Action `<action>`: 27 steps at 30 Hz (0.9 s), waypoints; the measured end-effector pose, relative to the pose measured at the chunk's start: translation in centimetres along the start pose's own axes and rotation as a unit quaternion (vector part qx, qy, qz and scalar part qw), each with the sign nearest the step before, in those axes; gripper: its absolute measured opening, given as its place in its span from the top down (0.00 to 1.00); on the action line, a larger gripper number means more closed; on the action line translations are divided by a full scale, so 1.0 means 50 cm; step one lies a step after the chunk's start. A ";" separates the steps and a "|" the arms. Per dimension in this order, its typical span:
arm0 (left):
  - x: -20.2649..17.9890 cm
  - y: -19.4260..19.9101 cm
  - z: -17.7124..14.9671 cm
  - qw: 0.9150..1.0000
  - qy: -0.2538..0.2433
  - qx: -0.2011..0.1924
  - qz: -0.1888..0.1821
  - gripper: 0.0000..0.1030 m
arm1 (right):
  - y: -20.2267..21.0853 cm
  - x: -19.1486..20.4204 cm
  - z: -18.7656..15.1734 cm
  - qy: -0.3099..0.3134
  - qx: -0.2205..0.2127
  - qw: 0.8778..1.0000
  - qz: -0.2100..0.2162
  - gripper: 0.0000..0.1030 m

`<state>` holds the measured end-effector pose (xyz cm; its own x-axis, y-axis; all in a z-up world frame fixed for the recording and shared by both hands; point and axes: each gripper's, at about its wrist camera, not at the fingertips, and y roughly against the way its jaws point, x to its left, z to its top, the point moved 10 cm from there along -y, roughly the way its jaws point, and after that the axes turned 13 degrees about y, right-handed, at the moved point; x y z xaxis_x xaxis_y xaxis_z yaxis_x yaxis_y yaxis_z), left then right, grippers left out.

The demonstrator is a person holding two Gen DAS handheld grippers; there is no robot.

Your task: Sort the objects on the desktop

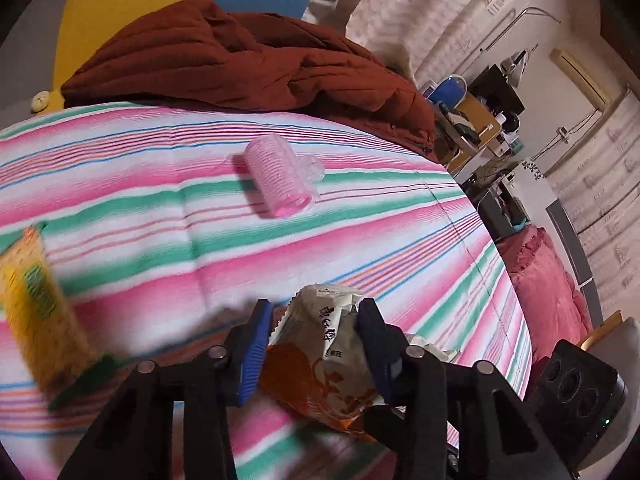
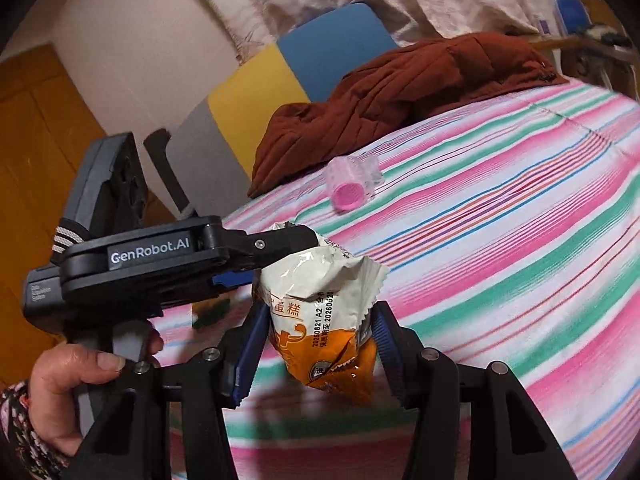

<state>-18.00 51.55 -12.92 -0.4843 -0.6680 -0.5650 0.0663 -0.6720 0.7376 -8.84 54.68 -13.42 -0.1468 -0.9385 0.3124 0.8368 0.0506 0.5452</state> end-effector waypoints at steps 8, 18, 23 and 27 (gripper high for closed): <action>0.037 0.064 -0.071 0.999 0.018 -0.022 -0.016 0.60 | 0.046 0.089 -0.060 0.067 0.019 0.997 -0.037 0.48; 0.058 0.133 -0.151 0.999 0.026 -0.042 -0.022 0.62 | 0.091 0.171 -0.125 0.117 0.052 0.988 -0.085 0.48; 0.073 0.156 -0.179 0.998 0.041 -0.044 -0.028 0.62 | 0.108 0.200 -0.146 0.132 0.065 0.985 -0.091 0.48; 0.081 0.170 -0.196 0.997 0.049 -0.046 -0.032 0.62 | 0.116 0.219 -0.157 0.142 0.071 0.983 -0.095 0.48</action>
<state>-10.83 40.00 -12.54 -0.4029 -0.6484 -0.6459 0.1201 -0.7371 0.6650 -1.45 42.02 -12.95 -0.1237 -0.9920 -0.0252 0.7238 -0.1076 0.6816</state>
